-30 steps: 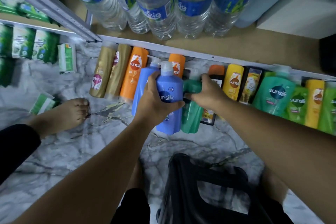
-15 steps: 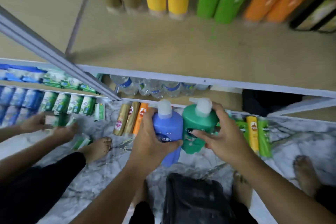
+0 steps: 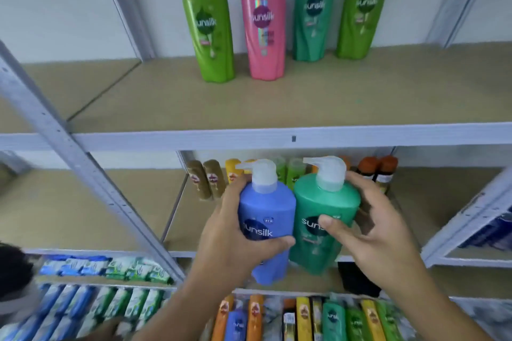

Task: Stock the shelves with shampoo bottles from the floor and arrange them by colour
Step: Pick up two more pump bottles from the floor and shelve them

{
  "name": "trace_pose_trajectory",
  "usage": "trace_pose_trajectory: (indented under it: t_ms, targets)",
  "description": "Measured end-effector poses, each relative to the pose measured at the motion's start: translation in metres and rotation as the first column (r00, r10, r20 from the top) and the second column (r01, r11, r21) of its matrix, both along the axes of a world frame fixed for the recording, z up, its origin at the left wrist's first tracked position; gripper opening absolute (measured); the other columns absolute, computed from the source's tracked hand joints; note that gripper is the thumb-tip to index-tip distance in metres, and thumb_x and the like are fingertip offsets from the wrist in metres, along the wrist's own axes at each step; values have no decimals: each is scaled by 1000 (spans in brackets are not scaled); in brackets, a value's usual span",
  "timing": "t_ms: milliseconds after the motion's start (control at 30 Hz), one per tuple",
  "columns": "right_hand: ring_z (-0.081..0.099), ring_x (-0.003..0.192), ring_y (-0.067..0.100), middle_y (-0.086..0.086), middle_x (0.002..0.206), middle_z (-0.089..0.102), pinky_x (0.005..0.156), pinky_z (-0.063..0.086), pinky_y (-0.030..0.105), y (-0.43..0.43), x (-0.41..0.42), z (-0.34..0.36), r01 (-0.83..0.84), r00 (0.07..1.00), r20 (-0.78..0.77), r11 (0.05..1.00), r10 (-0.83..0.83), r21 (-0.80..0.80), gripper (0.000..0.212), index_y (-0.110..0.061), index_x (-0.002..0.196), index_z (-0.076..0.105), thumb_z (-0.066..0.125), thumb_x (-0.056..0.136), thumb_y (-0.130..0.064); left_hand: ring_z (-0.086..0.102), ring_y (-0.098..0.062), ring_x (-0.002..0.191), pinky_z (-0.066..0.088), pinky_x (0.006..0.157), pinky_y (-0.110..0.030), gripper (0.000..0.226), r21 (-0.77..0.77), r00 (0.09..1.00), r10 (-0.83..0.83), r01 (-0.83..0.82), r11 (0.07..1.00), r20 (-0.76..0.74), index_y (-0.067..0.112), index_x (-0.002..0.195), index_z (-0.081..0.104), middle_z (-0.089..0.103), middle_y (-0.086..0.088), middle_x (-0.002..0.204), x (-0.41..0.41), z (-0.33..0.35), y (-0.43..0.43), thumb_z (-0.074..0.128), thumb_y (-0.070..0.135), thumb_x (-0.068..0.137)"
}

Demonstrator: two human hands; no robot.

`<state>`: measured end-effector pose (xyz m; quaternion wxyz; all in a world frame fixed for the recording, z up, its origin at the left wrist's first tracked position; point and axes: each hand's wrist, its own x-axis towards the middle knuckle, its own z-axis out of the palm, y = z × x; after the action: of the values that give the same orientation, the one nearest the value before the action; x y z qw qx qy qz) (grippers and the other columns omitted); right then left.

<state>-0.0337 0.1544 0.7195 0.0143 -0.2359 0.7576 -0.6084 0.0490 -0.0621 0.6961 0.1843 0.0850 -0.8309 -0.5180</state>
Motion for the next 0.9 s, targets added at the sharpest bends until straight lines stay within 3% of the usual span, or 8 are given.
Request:
trace_pose_trajectory:
  t_ms: [100, 200, 400, 600, 733, 900]
  targets:
    - [61, 120, 10, -15, 129, 63, 103, 49, 45, 7, -5, 49, 3, 998, -66, 996, -9, -89, 58, -49, 125, 56, 80, 75, -32, 66, -7, 106, 58, 89, -40, 102, -49, 997, -6, 2, 999, -81, 61, 132, 36, 61, 24, 122, -7, 58, 6, 97, 46, 53]
    - [66, 112, 10, -14, 123, 68, 96, 54, 37, 15, -13, 94, -9, 995, -95, 989, -6, -150, 56, -49, 120, 59, 81, 80, -18, 68, -4, 100, 58, 85, -35, 96, -97, 986, -4, -13, 995, -164, 62, 128, 38, 66, 22, 115, -13, 113, 15, 98, 38, 56]
    - [68, 106, 4, -16, 116, 70, 89, 55, 27, 17, -39, 159, -1, 989, -147, 984, -26, -180, 55, -43, 124, 56, 79, 84, -12, 64, 6, 98, 49, 75, -9, 95, -164, 966, -1, -43, 985, -259, 58, 129, 35, 64, 23, 115, -44, 186, 22, 96, 43, 58]
    - [67, 98, -1, -12, 116, 68, 80, 56, 21, 4, -89, 191, 42, 982, -169, 976, -79, -213, 54, -30, 130, 56, 78, 85, -7, 64, 0, 100, 54, 84, -22, 95, -193, 959, 7, -65, 979, -285, 48, 134, 35, 62, 18, 118, -96, 210, 20, 94, 48, 60]
    - [68, 96, -1, -8, 118, 67, 82, 59, 26, -9, -131, 193, 69, 983, -155, 981, -97, -179, 56, -27, 131, 55, 79, 84, -9, 65, -6, 100, 58, 88, -40, 96, -167, 959, 29, -79, 983, -281, 43, 135, 38, 62, 15, 117, -138, 207, 13, 94, 49, 58]
    - [68, 102, 3, -7, 121, 66, 87, 59, 31, -14, -167, 181, 96, 986, -119, 982, -116, -163, 57, -29, 133, 54, 78, 85, -9, 63, -5, 102, 57, 90, -39, 94, -130, 964, 23, -59, 990, -264, 39, 135, 38, 61, 14, 117, -176, 193, 13, 94, 46, 60]
